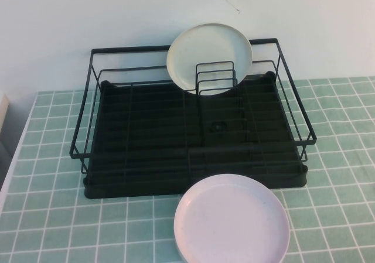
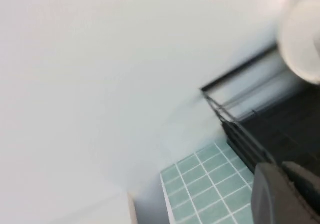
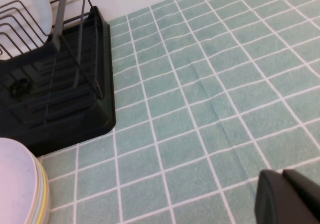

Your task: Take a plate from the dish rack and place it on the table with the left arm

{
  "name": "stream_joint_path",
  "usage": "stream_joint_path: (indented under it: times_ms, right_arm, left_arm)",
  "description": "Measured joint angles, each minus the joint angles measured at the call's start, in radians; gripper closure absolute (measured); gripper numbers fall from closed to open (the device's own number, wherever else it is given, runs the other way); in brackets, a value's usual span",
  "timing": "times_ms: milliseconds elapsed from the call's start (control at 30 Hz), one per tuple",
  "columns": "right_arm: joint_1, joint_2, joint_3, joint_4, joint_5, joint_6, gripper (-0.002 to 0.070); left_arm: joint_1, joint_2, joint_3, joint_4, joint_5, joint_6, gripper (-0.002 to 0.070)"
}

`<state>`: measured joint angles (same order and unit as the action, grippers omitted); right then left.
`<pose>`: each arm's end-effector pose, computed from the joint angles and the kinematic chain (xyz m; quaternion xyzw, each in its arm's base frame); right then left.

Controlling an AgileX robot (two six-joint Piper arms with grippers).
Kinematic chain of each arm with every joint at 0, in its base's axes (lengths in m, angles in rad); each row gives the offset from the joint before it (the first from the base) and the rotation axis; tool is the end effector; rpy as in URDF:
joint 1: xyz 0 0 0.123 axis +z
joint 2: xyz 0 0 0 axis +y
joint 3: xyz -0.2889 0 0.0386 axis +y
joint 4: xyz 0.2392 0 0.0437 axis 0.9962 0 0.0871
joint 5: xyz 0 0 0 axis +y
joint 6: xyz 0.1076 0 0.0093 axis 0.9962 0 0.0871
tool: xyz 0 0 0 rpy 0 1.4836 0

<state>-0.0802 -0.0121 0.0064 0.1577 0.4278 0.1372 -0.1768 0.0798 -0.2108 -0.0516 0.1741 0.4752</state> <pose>0.0519 0.0029 0.1681 0.1274 0.8035 0.0846 0.5754 0.0534 -0.0105 0.2638 0.2078 0.6593 0.0862 0.7174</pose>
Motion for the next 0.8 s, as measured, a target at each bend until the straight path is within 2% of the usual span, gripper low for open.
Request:
stream_joint_path:
  times_ms: [167,333,800]
  right_arm:
    - [0.000,0.000,0.000,0.000,0.000,0.006,0.0678]
    - [0.000,0.000,0.000,0.000,0.000,0.006,0.0678]
    - [0.000,0.000,0.000,0.000,0.000,0.008,0.0678]
  left_arm:
    - [0.134,-0.088,0.197,-0.080,-0.085,-0.185,0.0677]
    - [0.225,-0.089,0.232,-0.079,0.126,-0.341,0.0677]
    - [0.239,-0.092,0.230,-0.066,0.144,-0.365,0.0677]
